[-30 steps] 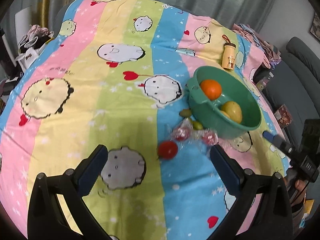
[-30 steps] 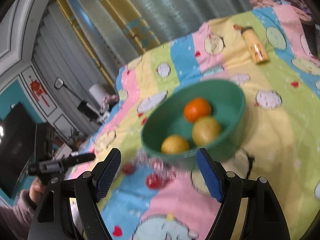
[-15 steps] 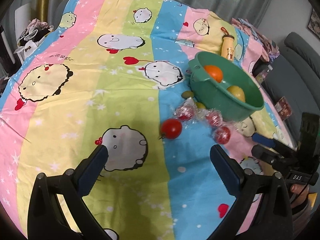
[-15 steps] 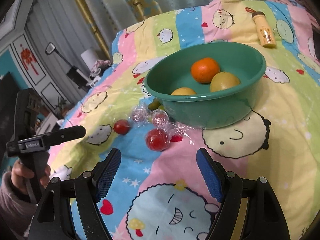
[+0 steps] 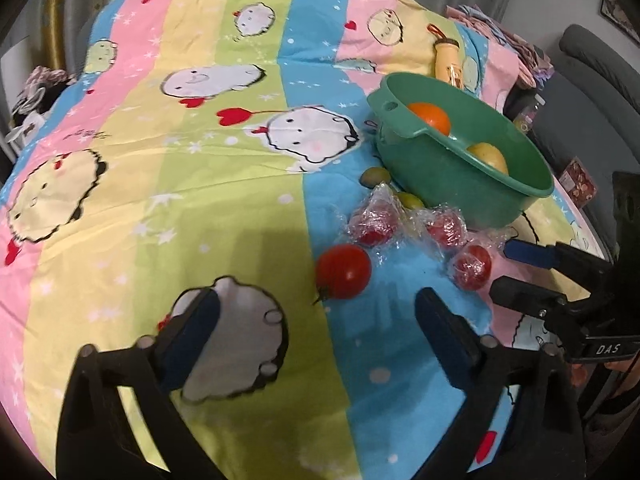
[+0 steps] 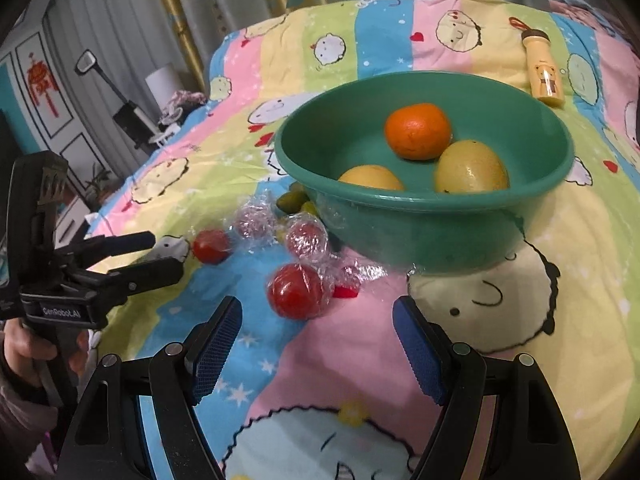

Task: Organize fruits
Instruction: 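Close the left gripper on the red tomato while the right gripper grasps a wrapped red item, then carry the red tomato over the bowl while the right gripper carries its wrapped item alongside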

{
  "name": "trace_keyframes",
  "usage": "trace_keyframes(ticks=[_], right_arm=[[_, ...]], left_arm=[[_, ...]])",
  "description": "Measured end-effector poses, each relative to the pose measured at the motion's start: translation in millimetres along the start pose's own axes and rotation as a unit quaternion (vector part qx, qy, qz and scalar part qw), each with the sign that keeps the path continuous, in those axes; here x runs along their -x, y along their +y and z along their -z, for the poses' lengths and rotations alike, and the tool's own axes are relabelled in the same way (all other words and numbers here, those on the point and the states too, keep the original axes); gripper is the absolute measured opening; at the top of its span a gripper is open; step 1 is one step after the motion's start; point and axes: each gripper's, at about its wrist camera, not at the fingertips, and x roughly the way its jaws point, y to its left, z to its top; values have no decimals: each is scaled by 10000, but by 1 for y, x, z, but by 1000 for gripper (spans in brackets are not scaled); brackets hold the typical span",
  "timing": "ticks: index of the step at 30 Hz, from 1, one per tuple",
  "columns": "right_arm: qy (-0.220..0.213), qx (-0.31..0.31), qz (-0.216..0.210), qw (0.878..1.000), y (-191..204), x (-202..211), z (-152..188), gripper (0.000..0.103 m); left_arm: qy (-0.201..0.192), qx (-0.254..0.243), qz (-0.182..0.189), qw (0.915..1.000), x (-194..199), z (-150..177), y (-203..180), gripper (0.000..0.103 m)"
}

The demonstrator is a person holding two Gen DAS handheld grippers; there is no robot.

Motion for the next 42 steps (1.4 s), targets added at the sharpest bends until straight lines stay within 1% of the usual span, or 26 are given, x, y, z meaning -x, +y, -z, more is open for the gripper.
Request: trace_keyframes(ticks=[3,5,6,7,8,9,10,11,13,15,17,19,24,26,32,37,42], right_arm=[[70,71,24,9999,2,-8,-5,79],[144,116,14,9998,5,-14,-7,78],[166,124,-14,9998,5,-16,-7,78],[183,134,-43,9997,7,-17,-7,76],[187,159,-83,9997,9,-18,-7,72],[198,171,-115,9996,10,-19,-7,71],[224,188,-165,9994,12,-21,-7,65],[236,203,-169,9994,14,-23,-7,60],[253,231,-168,9993,15,-25,-6,58],[242,210,-202,9993,14,-25,-6,51],[255,133,-256,9993,11,-25,-6,40],[242,65,-308,9992,8,-24,-6,36],[221,21,-366,9991,8,-21,-3,35],[217,-57,-450,9987,6,-17,-1,34],[173,-156,-554,9982,5,2,5,34],[60,-37,-616,9981,15,19,4,34],[-174,65,-661,9976,25,39,1,34]], left_arm=[[86,-68,94,9999,-9,-2,-2,81],[107,-106,131,9998,-12,-3,-5,77],[110,-124,184,9997,-14,-4,-6,73],[99,-132,219,9996,-14,-4,-6,64],[101,-143,254,9995,-15,-4,-7,60],[115,-171,309,9993,-16,-5,-8,51],[115,-194,301,9993,-17,-5,-9,47],[120,-216,277,9993,-18,-5,-10,46],[124,-191,283,9993,-20,-5,-8,42],[105,-100,323,9994,-20,-6,-5,39],[100,-49,357,9993,-20,-7,-3,35],[106,-35,413,9991,-21,-7,-2,32],[123,-1,462,9989,-19,-7,-1,32],[127,6,491,9987,-16,-5,-1,32],[96,118,571,9982,5,4,1,32],[-98,269,696,9972,33,7,-3,32],[-341,163,694,9969,57,1,-18,32]])
